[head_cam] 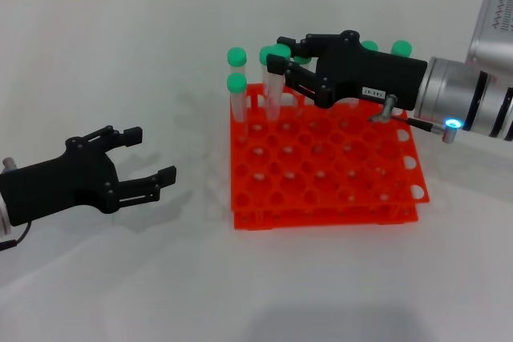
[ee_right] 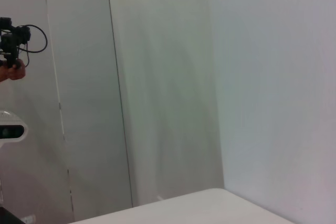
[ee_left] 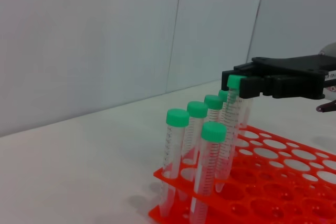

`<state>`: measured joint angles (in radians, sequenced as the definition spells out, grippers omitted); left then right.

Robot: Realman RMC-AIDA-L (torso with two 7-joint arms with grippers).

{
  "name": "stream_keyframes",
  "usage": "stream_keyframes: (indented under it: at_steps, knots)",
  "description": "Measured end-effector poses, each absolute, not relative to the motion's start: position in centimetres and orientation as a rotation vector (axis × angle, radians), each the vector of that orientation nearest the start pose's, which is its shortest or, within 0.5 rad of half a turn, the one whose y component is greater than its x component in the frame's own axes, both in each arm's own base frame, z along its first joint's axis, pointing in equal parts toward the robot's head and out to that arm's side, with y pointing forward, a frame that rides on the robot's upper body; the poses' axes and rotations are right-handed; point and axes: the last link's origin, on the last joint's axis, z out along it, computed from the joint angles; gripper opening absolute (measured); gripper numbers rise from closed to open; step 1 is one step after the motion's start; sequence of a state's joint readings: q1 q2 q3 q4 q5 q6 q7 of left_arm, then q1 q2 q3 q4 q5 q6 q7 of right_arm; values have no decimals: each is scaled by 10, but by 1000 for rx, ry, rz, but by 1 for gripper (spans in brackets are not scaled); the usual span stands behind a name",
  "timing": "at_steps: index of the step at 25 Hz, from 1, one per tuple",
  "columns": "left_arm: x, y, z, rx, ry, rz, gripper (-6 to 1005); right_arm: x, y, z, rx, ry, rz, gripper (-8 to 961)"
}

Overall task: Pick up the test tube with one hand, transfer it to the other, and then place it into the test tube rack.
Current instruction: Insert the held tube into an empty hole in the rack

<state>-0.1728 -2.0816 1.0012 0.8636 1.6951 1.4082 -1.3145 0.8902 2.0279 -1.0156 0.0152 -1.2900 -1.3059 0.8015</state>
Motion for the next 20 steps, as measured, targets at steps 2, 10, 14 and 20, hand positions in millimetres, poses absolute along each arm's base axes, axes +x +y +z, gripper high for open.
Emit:
stream_keyframes:
  at_steps: [2,10,14,20]
  knots:
    - [-310,274,9,-2534,-628,-623,895,183,382,-67,-2575,321,956,377]
    - [-310,278,8,-2527,-628,-609,895,189,382,-70,-2573,352,914,385]
    - [-310,278,7,-2530,-630,-612,895,191,383,-71,-2574,366,899,388]
    - [-309,280,6,-2532,-629,-615,895,193,383,-73,-2584,376,875,394]
